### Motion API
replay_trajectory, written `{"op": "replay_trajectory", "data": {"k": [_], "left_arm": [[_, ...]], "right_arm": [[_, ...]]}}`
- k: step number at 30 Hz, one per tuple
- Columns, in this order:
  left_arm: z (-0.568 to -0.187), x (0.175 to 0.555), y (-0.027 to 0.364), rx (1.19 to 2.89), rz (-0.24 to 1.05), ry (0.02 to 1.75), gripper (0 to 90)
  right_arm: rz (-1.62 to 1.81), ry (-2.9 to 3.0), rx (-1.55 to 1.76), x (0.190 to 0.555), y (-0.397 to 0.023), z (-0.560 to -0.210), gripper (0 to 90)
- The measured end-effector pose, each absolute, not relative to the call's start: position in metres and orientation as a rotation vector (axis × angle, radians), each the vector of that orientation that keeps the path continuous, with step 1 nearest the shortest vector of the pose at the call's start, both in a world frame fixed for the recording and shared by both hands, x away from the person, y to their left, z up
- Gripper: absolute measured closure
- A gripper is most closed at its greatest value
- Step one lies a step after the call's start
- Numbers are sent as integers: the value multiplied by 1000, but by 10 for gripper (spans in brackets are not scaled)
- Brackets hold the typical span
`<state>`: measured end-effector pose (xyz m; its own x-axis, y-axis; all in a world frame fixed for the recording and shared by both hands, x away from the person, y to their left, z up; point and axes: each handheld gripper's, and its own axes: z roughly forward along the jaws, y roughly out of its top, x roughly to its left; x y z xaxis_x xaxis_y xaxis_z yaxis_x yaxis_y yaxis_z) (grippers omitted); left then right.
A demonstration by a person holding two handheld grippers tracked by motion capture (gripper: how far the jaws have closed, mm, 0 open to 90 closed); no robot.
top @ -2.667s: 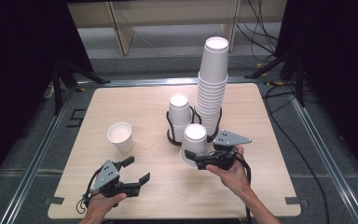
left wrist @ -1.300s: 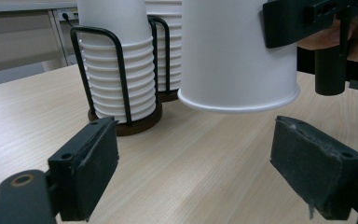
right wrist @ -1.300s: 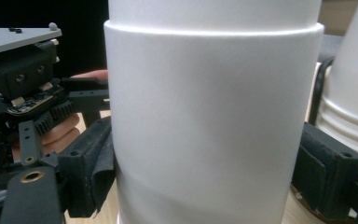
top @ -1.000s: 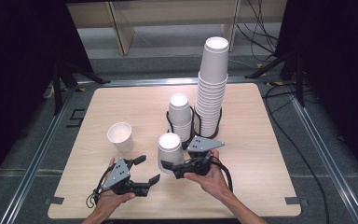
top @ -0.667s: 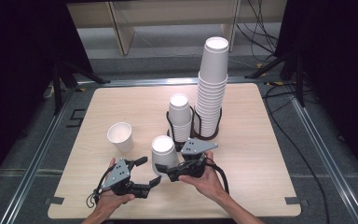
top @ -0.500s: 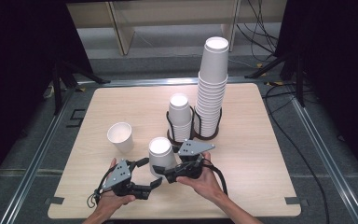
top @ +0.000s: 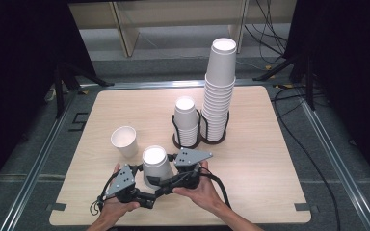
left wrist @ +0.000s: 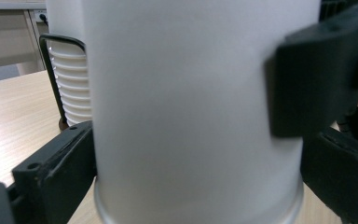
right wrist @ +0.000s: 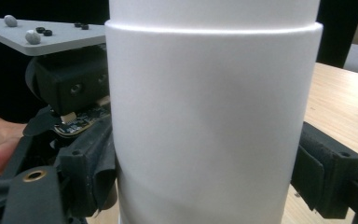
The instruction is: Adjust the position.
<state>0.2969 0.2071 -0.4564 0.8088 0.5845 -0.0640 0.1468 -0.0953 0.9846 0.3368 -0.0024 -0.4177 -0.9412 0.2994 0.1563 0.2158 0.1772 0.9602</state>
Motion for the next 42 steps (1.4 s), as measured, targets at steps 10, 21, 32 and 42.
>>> {"op": "replay_trajectory", "data": {"k": [10,21,32,42], "left_arm": [[-454,295,207,1658,394,584,45],[-450,292,209,1678,433,568,80],[-449,292,208,1701,455,550,114],[-450,293,208,1732,470,535,125]], "right_arm": [[1925,2347,479,336,0,-418,183],[1906,2351,459,336,-2,-413,148],[1849,2382,413,338,-7,-390,150],[1781,2434,371,342,-18,-361,151]]}}
